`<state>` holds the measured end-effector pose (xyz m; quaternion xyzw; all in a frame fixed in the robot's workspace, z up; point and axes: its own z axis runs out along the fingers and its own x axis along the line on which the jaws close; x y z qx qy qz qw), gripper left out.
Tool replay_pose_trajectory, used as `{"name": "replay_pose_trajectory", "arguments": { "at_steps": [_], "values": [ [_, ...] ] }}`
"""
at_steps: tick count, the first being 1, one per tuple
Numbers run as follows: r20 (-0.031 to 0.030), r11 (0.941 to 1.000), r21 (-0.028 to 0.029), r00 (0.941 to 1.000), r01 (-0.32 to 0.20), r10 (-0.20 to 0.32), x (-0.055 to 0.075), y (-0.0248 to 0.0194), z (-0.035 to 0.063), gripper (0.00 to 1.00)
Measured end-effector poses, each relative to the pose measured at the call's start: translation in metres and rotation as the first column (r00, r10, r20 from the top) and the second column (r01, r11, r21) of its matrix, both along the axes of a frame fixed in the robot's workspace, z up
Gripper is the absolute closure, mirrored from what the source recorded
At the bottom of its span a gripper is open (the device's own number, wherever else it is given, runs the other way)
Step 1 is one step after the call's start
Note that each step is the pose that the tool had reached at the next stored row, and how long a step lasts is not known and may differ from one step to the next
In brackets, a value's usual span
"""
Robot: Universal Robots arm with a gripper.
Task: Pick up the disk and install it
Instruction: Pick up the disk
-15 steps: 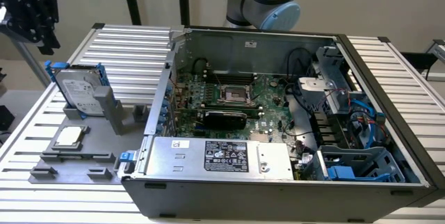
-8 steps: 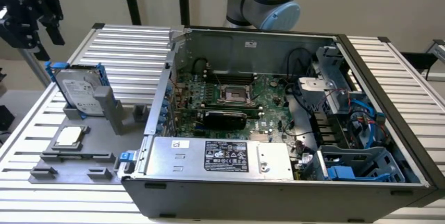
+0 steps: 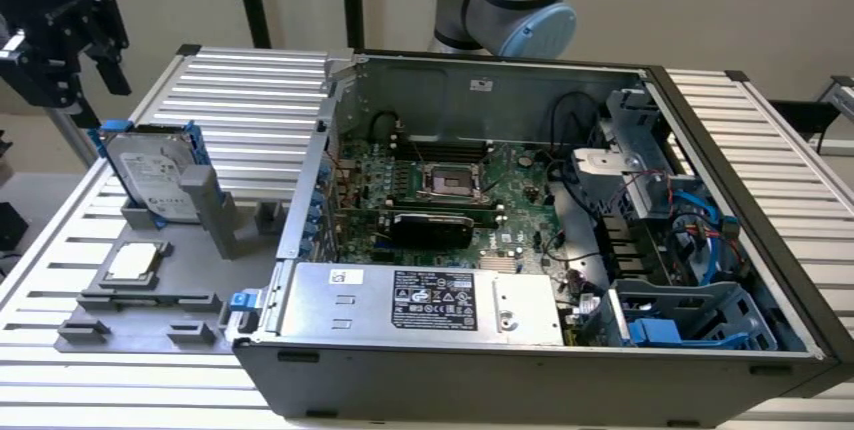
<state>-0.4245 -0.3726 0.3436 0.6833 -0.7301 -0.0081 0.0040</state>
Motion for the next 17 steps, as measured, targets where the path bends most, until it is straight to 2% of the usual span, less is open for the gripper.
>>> {"name": "replay_pose_trajectory", "arguments": {
  "at_steps": [17],
  "values": [
    [0.0003,1.0000,0.0000,1.0000,0.000,0.000,0.000,0.0000,-0.0309,0.35]
  ]
}}
